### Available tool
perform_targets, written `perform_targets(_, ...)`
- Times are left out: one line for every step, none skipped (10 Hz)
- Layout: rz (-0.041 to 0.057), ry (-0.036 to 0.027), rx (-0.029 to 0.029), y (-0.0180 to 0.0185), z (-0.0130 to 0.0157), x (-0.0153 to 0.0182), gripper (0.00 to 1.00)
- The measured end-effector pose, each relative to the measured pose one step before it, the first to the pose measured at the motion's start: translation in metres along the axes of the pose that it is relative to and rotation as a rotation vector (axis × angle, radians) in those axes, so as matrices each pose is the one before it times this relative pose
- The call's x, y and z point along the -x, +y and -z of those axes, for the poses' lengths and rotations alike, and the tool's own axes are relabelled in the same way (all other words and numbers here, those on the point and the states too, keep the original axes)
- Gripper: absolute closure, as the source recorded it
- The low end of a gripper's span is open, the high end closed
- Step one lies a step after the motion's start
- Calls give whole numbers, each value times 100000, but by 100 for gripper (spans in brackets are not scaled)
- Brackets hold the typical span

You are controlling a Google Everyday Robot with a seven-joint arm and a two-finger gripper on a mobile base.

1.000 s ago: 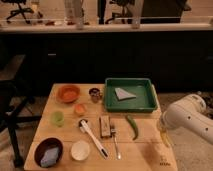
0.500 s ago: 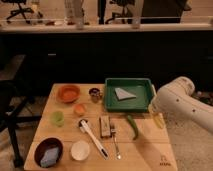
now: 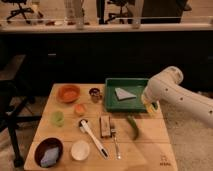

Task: Place banana in tray

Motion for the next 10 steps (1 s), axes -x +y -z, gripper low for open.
perform_targets(-1480,-827,259,-266,-101,618,100)
perform_targets(-1296,-1047,982,68,-332,1320,100)
perform_targets(-2093,-903,1099,-62,-585,1690,100)
perform_targets(-2422,-300,484,-429,-350,724,100)
perform_targets(-3152,-125,802,-334,-453,822,100)
perform_targets(-2879,-9,380,-312,-563,710,100)
perform_targets(-2289,-51,421,-90,-494,683,100)
perform_targets(-1526,98,39,-98,-438,471,100)
perform_targets(-2082,145,-7,-127,-705,760,100)
perform_targets(-1414,363,-106,-35,-772,624,100)
